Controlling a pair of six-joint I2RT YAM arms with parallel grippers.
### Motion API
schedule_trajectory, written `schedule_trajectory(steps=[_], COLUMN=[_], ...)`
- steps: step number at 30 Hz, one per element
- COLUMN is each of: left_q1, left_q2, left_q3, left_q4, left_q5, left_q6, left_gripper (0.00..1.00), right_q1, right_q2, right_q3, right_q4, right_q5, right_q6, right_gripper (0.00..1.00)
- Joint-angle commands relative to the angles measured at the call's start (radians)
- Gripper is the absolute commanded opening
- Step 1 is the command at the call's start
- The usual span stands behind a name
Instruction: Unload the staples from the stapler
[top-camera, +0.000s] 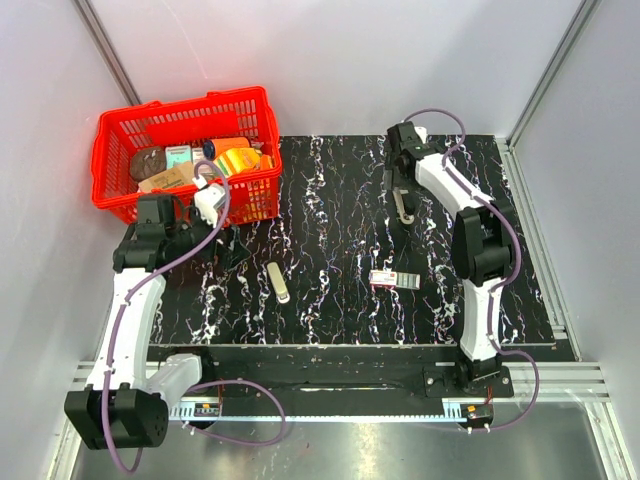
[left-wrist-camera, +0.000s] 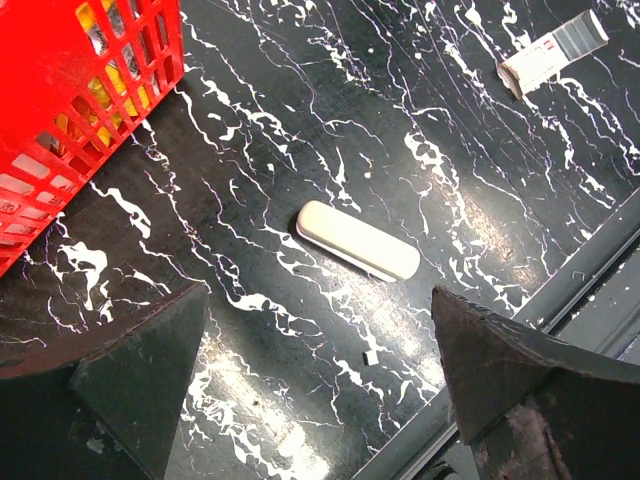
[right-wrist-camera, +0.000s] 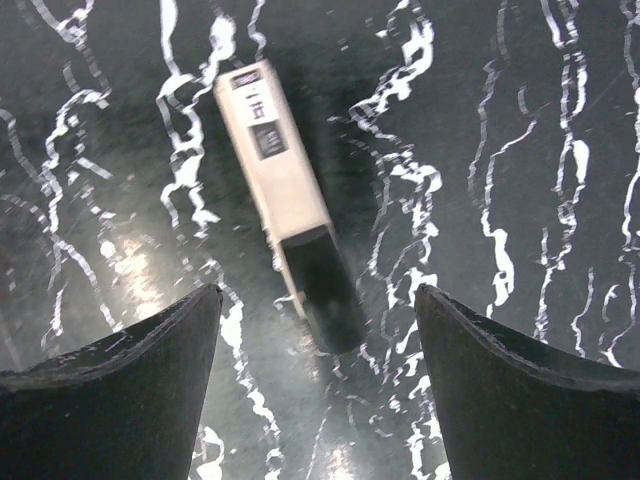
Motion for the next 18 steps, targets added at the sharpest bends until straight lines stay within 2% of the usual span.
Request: schedule_trajectory(steps=[1,6,11,18], left_q1=[-0.033,-0.062,-0.081,-0.118], left_q2=[-0.005,0.004,0.007,0.004], left_q3=[0.003,-0.018,-0.020,-0.006], left_q4=[-0.001,0.021,0.026,0.026], left_q5=[-0.013,-0.021,-0.024,-0.035], left_q6=[0.035,0.026,0.024,0.004], left_gripper=[0.99,0.99,0.99,0.99], right_q1=[-0.029,-0.034,-0.055,-0.094], right_q2=[0.016,0.047,0.029,0.055], right_q3=[0.074,0.067,-0.012,0.014], right_q4=[-0.001,-0.004,0.076,0.070], right_q5=[-0.041,-0.094,-0.167,-0.190], right_q6=[-0.062,-0.041,-0.045,-0.041], right_gripper=[0.83,0.81,0.80,0.74])
